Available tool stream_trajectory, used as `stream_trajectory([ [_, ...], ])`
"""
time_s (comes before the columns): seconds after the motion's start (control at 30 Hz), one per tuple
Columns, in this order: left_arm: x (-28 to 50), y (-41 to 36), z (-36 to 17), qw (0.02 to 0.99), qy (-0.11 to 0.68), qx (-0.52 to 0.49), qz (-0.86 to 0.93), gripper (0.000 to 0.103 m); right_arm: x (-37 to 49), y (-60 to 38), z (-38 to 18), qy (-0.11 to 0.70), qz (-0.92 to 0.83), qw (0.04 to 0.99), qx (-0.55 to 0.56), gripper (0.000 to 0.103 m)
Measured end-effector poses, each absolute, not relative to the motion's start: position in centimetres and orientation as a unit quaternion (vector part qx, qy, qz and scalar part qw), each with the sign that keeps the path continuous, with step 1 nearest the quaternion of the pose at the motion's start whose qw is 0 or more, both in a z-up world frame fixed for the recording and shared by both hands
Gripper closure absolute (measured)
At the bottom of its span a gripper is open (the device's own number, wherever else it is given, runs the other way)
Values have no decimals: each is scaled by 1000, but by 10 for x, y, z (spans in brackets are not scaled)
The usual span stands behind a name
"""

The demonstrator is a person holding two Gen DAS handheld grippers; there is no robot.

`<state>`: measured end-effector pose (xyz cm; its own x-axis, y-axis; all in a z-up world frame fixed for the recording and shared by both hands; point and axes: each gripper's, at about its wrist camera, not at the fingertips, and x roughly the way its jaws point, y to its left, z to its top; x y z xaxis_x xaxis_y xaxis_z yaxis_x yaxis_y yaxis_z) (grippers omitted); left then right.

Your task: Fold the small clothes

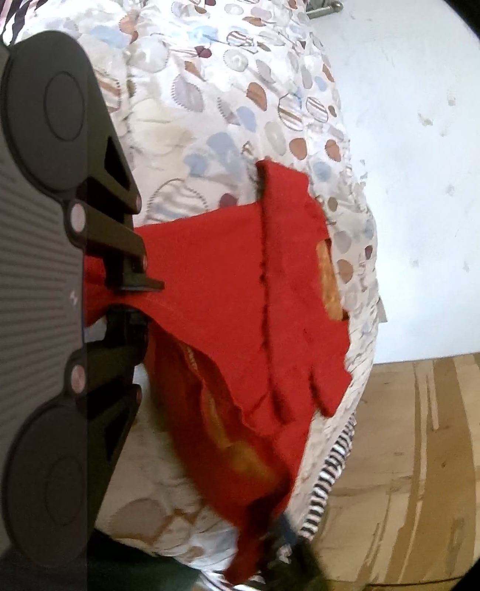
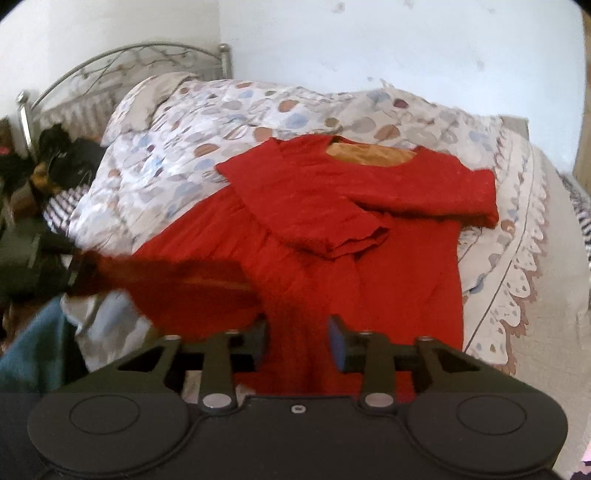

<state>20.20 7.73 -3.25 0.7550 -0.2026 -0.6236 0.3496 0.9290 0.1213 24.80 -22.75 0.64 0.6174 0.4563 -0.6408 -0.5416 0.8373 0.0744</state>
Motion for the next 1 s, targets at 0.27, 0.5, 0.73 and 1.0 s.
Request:
stream_trajectory([
  [0.27, 218, 76, -16, 936, 311, 93, -139, 96, 183, -180, -28, 251, 211, 905, -272, 36],
  [0.5, 198, 71, -21, 940, 283, 141, -128, 96, 163, -187, -45, 207, 125, 898, -368, 68],
  [0.73, 170, 57, -57, 926, 290, 214, -114, 96, 150, -195, -57, 183, 111, 885, -414, 96],
  [1.0, 113, 50, -20, 958, 144, 231, -89, 98, 126, -200, -33, 104, 78, 903, -411, 98],
])
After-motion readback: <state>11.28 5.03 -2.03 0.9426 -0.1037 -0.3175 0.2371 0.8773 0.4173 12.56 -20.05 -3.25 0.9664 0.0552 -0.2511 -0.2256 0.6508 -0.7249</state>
